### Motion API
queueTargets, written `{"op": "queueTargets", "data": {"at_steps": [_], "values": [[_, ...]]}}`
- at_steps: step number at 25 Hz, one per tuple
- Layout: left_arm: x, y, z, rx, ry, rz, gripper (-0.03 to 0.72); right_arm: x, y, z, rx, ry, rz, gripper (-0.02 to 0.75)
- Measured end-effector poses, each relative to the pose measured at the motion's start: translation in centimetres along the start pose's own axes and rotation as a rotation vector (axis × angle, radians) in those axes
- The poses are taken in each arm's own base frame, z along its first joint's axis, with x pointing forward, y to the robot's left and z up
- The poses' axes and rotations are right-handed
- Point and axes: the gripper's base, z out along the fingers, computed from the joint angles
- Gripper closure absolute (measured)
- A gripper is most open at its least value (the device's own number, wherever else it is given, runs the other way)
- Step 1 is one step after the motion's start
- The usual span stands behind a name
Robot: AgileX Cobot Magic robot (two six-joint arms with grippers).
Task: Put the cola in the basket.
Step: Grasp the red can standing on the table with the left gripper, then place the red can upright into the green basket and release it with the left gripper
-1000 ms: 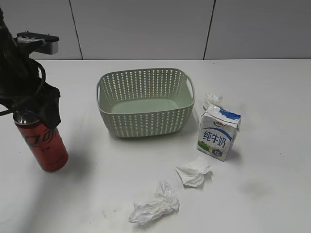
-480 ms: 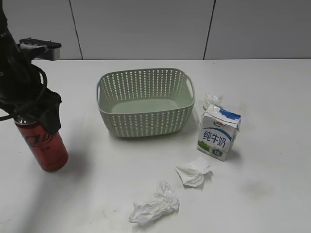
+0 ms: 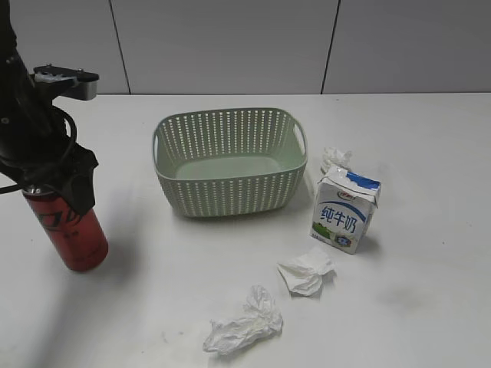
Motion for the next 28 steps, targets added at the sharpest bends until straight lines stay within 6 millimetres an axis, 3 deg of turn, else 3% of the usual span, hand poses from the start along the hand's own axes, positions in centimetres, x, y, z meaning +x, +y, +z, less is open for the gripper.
{"op": "queueTargets", "data": {"at_steps": [7,10,15,23,28], "values": [[0.1,0.0,-0.2,0.0,-0.002,0.001,0.153,0.0,0.0,0.0,0.0,0.0,0.0,0.167],[0.3,-0.2,-1.1,-0.002,0.001,0.01,0.157,0.0,0.0,0.0,0.0,0.0,-0.001,0.167],[-0.5,-0.7,-4.9,-0.023,-0.054,0.045,0.157,0.0,0.0,0.0,0.0,0.0,-0.001,0.167],[-3.6,-1.7,-12.9,-0.085,-0.331,0.104,0.157,0.0,0.0,0.0,0.0,0.0,0.0,0.167],[-4.8,-2.6,-16.0,-0.101,-0.437,0.136,0.157,0.0,0.0,0.0,0.0,0.0,0.0,0.167]]}}
